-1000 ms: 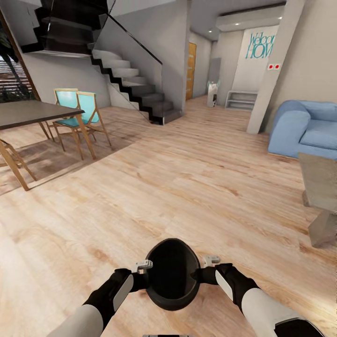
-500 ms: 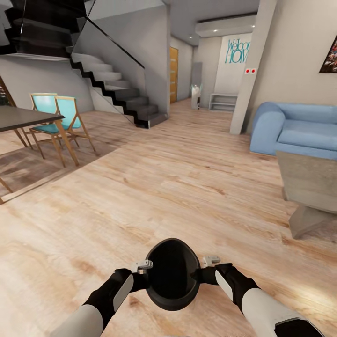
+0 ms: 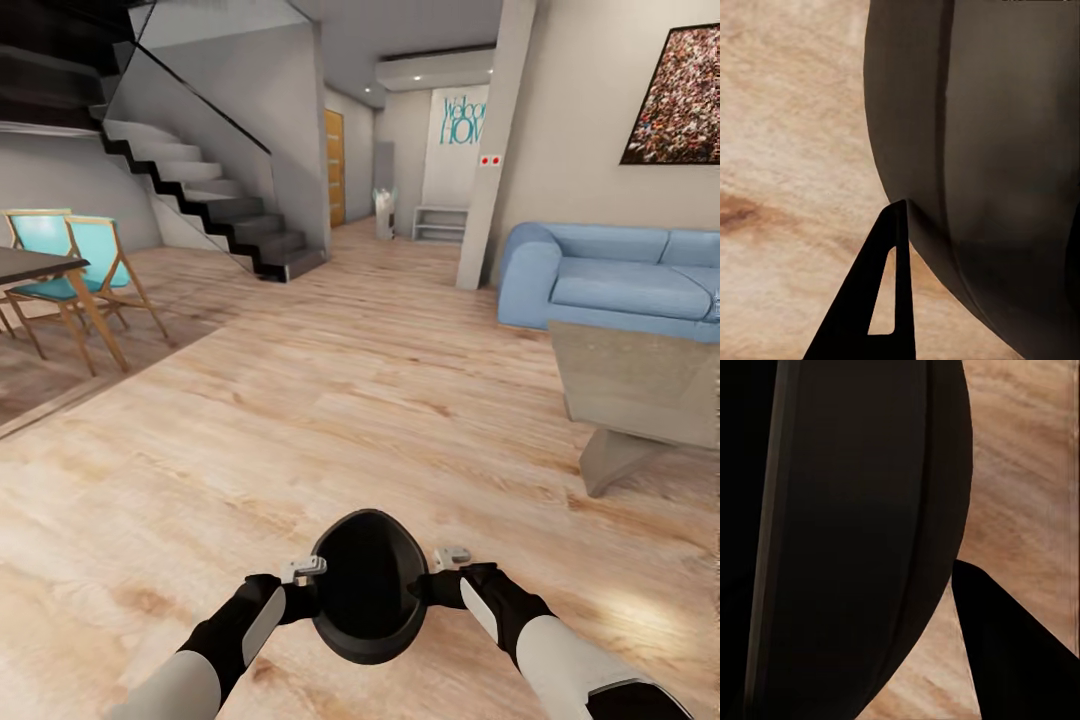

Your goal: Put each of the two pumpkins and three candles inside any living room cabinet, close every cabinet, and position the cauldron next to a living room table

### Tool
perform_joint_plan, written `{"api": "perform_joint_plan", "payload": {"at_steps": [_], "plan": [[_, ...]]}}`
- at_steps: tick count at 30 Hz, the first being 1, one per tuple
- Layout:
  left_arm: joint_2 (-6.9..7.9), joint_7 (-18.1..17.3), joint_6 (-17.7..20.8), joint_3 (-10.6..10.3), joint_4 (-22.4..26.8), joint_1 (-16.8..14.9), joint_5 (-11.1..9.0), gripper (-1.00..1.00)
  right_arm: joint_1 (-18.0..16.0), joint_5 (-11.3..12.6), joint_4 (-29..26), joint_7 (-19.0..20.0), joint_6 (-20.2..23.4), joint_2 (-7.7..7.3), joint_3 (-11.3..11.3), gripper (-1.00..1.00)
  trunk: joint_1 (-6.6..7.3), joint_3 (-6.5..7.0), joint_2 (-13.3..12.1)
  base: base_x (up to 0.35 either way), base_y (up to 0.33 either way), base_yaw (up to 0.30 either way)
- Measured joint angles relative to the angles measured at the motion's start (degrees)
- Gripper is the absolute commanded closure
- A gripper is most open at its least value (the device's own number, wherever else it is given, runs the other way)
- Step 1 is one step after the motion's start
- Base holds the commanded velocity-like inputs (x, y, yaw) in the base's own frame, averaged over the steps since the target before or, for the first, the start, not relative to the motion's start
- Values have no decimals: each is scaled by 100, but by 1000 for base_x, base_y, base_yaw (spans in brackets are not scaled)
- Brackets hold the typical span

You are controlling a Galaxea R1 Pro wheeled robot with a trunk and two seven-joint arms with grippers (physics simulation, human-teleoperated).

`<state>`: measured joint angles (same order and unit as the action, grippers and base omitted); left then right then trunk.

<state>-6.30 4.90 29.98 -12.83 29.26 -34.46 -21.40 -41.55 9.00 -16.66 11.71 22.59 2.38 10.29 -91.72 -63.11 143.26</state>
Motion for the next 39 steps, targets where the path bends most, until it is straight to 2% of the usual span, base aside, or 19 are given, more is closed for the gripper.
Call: {"api": "perform_joint_plan", "payload": {"at_steps": [8,12,17,39], "plan": [[13,13,25,-25,45,1,-6,100,-2,10,-1,-3,-19,6,-3,100,0,55,0,275,0,-209],[33,24,-3,-73,94,1,-13,100,-2,24,1,-3,-103,12,-4,100,0,83,0,30,0,-209],[3,-14,-4,10,-11,1,4,100,0,-15,4,-5,-1,6,-6,100,0,117,0,2,0,-209],[7,-3,10,4,10,-1,-1,100,-1,4,-2,-8,0,6,-1,100,0,268,0,0,0,-209]]}}
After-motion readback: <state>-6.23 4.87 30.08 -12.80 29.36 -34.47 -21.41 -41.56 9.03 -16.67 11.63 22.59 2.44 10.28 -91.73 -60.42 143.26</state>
